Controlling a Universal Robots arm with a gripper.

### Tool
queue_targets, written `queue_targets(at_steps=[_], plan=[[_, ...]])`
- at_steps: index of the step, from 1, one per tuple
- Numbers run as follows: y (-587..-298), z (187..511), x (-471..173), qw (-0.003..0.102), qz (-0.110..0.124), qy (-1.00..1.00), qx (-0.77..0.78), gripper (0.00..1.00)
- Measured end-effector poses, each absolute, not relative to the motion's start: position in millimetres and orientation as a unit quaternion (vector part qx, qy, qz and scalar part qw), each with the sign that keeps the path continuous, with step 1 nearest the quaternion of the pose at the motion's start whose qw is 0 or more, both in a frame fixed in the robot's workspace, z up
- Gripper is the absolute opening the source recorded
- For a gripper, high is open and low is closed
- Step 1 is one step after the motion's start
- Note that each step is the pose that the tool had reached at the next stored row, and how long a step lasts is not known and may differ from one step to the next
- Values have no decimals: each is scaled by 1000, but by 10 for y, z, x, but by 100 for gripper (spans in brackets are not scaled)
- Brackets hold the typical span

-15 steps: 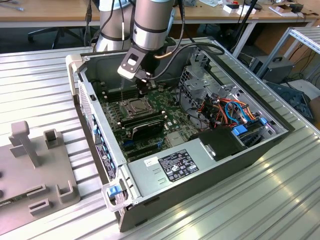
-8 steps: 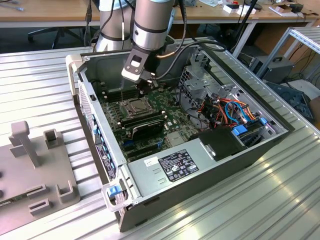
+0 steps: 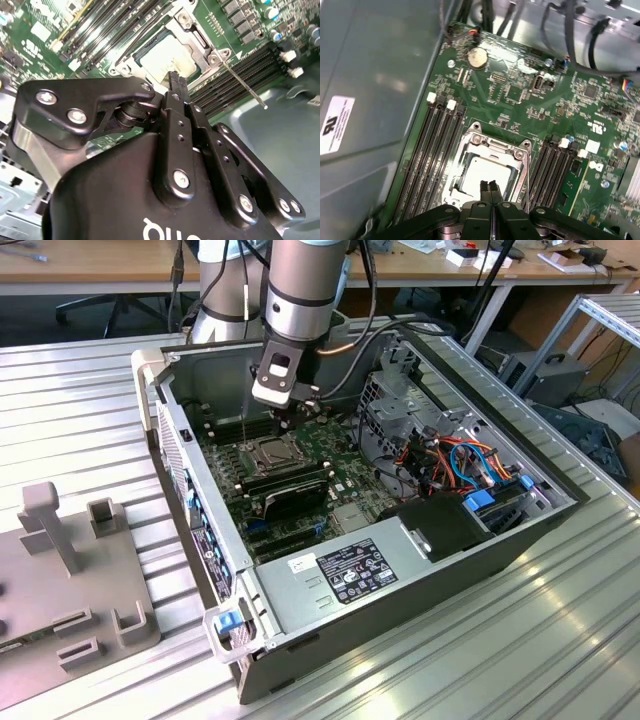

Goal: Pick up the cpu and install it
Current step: 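Install the first cpu locking lever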

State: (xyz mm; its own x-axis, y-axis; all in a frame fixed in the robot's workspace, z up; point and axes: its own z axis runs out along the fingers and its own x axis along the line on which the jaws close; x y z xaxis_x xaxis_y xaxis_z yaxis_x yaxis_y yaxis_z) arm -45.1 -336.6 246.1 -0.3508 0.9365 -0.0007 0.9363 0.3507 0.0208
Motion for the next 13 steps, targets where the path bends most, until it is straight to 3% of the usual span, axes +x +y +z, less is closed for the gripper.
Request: queue_targets(at_steps=[13], plan=[[-3366,2456,-451,5,9,883,470,11]])
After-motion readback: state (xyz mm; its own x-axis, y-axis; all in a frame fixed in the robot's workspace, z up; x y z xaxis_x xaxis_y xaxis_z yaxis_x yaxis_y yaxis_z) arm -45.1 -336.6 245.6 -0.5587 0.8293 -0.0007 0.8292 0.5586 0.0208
